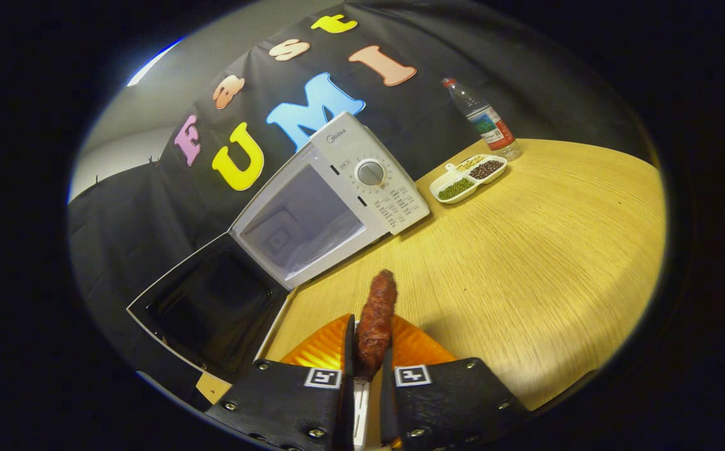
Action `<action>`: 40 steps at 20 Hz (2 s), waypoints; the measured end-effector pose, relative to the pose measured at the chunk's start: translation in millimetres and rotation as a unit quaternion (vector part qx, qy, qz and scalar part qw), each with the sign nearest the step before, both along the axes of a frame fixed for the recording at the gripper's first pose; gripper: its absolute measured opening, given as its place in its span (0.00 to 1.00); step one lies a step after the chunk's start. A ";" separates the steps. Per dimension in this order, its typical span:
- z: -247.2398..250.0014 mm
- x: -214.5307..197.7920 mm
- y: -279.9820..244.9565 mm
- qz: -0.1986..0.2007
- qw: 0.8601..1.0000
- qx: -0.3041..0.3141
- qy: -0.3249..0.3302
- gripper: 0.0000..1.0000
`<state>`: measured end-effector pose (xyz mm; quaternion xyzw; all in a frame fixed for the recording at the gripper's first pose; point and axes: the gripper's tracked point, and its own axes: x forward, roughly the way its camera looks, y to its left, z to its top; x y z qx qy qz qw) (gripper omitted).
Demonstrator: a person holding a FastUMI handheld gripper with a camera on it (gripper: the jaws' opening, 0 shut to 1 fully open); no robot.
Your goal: Open the microwave, put the food inside, and close the microwave door.
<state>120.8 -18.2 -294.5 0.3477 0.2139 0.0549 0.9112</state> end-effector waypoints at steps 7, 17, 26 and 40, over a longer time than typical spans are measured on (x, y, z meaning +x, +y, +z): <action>19.6 -7.0 2.6 -0.008 0.998 -0.053 -0.015 0.16; 57.3 20.8 23.1 -0.007 0.989 -0.144 -0.042 0.15; 79.8 102.2 77.0 0.030 0.960 -0.269 -0.076 0.15; 63.9 292.2 128.9 -0.043 0.986 -0.134 -0.087 0.15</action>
